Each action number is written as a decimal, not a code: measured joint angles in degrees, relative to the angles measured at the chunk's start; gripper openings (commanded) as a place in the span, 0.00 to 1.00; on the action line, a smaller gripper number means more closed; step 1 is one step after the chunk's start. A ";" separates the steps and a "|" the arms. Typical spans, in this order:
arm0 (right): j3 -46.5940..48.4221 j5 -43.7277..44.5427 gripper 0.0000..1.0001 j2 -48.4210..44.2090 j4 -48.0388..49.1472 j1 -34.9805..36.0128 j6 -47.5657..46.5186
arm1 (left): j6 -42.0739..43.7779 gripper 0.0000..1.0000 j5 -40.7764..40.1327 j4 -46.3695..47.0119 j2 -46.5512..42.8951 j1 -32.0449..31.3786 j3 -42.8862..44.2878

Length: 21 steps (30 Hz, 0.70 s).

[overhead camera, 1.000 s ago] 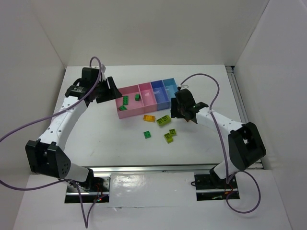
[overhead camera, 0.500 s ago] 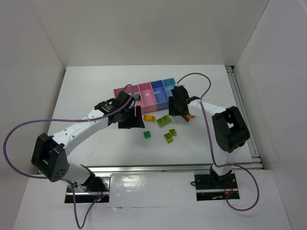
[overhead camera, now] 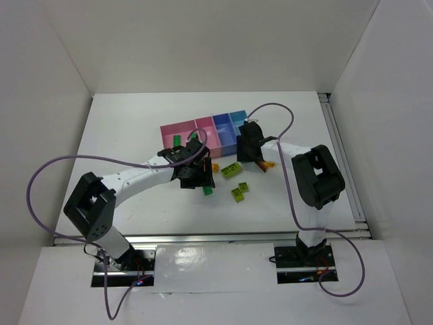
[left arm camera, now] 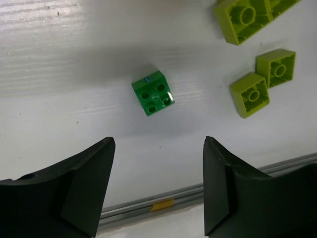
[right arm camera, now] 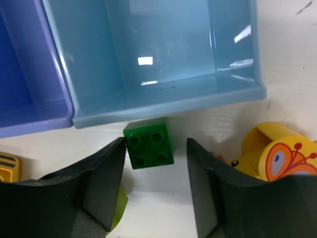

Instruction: Sort the legos into containers by color

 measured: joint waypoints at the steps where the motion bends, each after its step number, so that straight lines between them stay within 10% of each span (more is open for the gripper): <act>1: -0.02 0.13 0.51 0.00 0.57 0.00 0.04 | -0.20 0.74 -0.37 0.37 0.74 0.00 0.00; 6: -0.42 0.35 0.24 -0.04 3.21 -0.04 0.33 | -1.81 0.70 -1.29 1.36 6.19 0.00 0.11; 21: -6.08 -0.94 0.24 -14.53 2.69 -0.09 2.38 | -4.46 0.68 -2.27 3.45 11.63 0.13 0.59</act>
